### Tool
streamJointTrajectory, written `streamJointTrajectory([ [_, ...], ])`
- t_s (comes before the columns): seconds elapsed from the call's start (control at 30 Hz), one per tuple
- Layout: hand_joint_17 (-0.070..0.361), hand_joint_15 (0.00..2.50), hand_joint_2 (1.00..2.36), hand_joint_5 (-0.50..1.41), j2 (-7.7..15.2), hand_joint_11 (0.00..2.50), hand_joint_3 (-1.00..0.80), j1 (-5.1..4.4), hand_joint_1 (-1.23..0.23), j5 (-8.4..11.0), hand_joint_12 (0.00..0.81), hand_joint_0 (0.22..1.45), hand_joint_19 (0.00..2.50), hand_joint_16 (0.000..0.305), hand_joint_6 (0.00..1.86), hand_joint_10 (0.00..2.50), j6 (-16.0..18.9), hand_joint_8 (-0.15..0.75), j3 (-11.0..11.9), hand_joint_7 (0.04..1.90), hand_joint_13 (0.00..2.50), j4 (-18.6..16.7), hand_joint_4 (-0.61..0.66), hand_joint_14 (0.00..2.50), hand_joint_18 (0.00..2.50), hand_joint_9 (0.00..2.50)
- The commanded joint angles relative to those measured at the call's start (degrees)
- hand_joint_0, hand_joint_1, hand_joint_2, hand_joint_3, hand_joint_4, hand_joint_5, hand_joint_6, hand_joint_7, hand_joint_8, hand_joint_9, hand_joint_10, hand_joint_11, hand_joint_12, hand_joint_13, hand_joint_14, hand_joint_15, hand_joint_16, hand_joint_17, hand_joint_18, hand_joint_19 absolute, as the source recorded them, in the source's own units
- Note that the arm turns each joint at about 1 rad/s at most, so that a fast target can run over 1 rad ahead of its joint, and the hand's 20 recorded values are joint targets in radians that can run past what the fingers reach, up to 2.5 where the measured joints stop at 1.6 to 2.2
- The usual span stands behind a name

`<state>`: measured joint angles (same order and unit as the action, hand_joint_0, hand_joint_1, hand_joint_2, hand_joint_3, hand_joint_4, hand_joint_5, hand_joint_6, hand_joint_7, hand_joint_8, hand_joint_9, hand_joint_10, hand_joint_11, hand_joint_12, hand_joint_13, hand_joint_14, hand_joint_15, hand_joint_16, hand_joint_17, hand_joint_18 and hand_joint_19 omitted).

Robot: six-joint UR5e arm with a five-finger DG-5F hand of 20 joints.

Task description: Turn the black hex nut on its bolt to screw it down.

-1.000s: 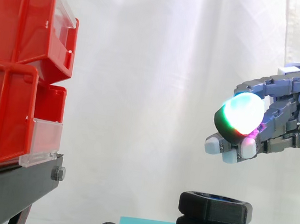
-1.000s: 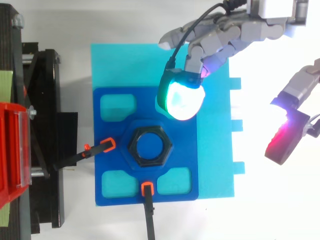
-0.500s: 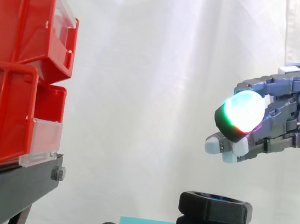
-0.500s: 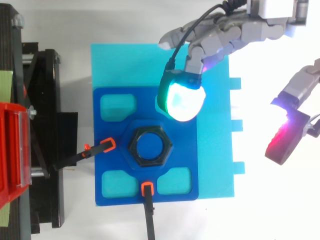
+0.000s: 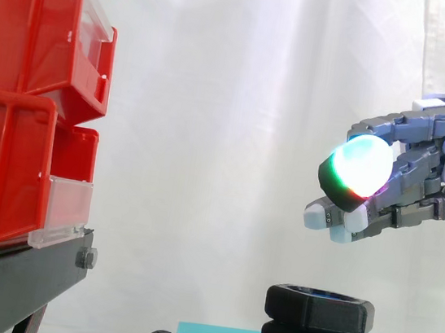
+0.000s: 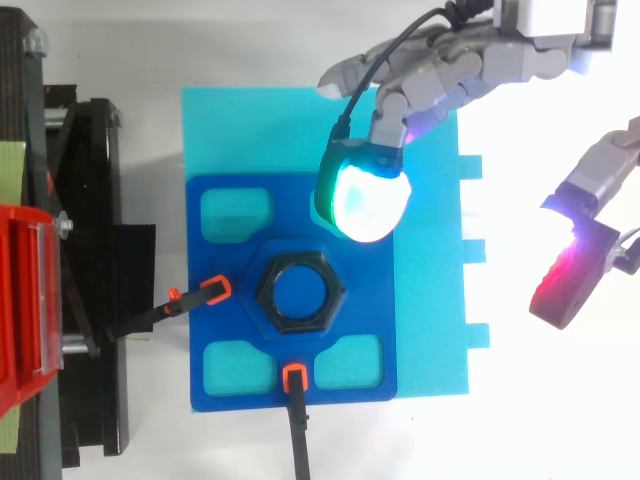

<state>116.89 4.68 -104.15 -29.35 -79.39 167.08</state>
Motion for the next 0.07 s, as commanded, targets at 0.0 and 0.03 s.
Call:
streamJointTrajectory([
  [0.0,0.131,0.09,1.00,-0.15,0.0,0.23,-0.50,-0.02,-0.59,0.00,0.392,0.49,0.26,0.058,0.50,0.01,0.0,0.271,0.0,0.84,0.14,0.0,0.15,0.00,0.00,0.53],
  [0.03,0.130,0.09,1.00,-0.15,0.0,0.23,-0.50,-0.02,-0.59,0.00,0.392,0.48,0.25,0.058,0.50,0.01,0.0,0.271,0.0,0.84,0.14,0.0,0.15,0.00,0.00,0.53],
])
